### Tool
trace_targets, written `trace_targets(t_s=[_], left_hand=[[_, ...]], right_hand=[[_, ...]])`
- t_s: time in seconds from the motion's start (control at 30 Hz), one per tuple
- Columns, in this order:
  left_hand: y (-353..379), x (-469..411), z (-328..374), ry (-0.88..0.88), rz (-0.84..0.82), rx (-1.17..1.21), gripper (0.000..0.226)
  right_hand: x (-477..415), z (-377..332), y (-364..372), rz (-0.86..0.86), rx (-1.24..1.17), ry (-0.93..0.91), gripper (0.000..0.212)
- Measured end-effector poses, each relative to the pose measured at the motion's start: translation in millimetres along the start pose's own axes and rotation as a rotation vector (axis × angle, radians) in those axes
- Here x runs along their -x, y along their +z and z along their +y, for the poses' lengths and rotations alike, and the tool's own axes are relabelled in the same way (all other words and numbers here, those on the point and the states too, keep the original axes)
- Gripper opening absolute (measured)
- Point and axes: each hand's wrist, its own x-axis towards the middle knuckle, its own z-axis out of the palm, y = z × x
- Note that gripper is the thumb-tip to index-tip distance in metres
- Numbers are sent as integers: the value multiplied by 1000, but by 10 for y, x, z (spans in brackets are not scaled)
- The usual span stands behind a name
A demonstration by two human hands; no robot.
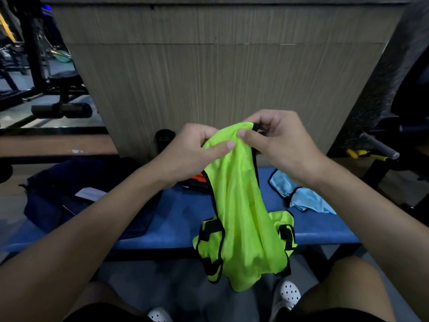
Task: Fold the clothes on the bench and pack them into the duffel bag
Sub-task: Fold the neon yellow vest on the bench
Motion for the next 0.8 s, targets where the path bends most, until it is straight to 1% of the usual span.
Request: trace_targets(t_s=[0.07,0.1,0.17,0.23,0.3,0.37,0.43,0.57,0.63,0.7,0.77,0.8], left_hand=[[-17,-11,29,41,48,25,25],[-24,-17,50,54,75,27,24],[-28,-22,80,58,107,23,22],[-25,-15,68,53,111,-4,22],[-34,3,24,36,135,-5,23],[-48,25,-18,21,190,17,21],[-62,42,-39,21,236,23,18],[-77,47,-29,49,271,-35,7],[-73,40,-19,53,299,-21,11],[-66,41,-8,33,306,8,15],[-59,53,4,8,258,16,19],[-50,59,9,5,233,29,23]], right_hand=[[-2,-1,-10,0,-52,1,5],[12,15,-10,-18,-105,32,10],[68,89,23,-115,-173,112,17],[131,203,90,-192,-131,132,20],[164,292,162,-165,-99,118,20],[168,351,213,-75,-105,102,17],[167,378,254,-21,-114,99,18],[177,431,294,-87,-95,112,28],[191,452,300,-103,-64,120,32],[200,464,306,-89,-32,105,42],[210,466,313,-77,-40,104,54],[213,471,314,-70,-46,108,56]])
